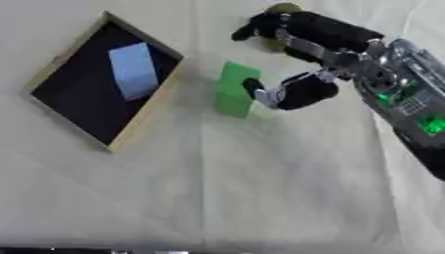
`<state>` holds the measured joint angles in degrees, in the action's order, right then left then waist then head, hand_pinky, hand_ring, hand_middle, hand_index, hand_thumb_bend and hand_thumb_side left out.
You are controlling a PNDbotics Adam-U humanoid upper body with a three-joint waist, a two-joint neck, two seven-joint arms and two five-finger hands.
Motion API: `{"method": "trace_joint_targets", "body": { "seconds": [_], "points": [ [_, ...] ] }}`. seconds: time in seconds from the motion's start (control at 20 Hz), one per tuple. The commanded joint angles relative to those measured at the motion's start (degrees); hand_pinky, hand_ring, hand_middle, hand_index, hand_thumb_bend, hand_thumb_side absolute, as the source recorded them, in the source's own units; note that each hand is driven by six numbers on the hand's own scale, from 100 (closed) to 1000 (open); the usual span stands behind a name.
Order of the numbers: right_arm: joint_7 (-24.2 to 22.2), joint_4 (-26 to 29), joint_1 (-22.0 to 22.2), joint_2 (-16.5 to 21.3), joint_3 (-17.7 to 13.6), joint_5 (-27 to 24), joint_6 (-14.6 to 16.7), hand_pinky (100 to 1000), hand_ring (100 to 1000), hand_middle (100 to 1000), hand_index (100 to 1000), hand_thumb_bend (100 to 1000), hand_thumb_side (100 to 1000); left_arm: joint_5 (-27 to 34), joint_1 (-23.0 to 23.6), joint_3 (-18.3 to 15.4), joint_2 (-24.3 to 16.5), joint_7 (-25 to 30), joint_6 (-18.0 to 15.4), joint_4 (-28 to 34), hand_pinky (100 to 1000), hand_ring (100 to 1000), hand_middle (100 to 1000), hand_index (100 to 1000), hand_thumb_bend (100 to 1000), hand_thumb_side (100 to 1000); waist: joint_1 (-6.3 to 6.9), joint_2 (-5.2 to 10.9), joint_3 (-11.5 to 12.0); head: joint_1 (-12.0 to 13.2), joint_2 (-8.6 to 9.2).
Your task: Pick up objects on the table and place them in the box.
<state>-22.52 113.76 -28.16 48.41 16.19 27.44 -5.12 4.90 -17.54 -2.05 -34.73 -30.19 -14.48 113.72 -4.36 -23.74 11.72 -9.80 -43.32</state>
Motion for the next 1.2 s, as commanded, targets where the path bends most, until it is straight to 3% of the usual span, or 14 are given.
{"method": "trace_joint_targets", "body": {
  "seconds": [0.05,0.4,0.65,1.2],
  "points": [
    [0.65,0.83,-0.15,0.16,-0.28,1.61,0.0,955,1000,852,933,108,445,0.15,-0.2,-0.6,-1.73,0.03,0.05,0.87,758,789,784,821,311,773,-0.44,1.74,0.02,-0.16,-0.55],
    [-0.3,0.83,-0.18,-1.35,0.39,1.06,-1.81,954,1000,856,939,100,553,0.35,-0.28,-0.51,-1.6,0.07,0.07,0.87,757,789,783,820,309,774,-0.61,1.71,-0.03,-0.7,-0.62],
    [-1.87,0.83,0.82,-2.42,0.84,3.86,-3.77,967,1000,878,962,100,678,0.39,-0.3,-0.57,-1.56,0.01,0.11,0.87,757,789,782,819,308,774,-0.63,1.49,0.1,-0.92,-0.54],
    [-3.32,0.83,2.12,-4.79,0.42,6.78,-4.94,964,1000,884,982,100,761,0.42,-0.31,-0.66,-1.37,-0.08,0.1,0.87,756,789,781,818,309,775,-0.44,1.14,0.11,-1.3,-0.11]
  ]
}}
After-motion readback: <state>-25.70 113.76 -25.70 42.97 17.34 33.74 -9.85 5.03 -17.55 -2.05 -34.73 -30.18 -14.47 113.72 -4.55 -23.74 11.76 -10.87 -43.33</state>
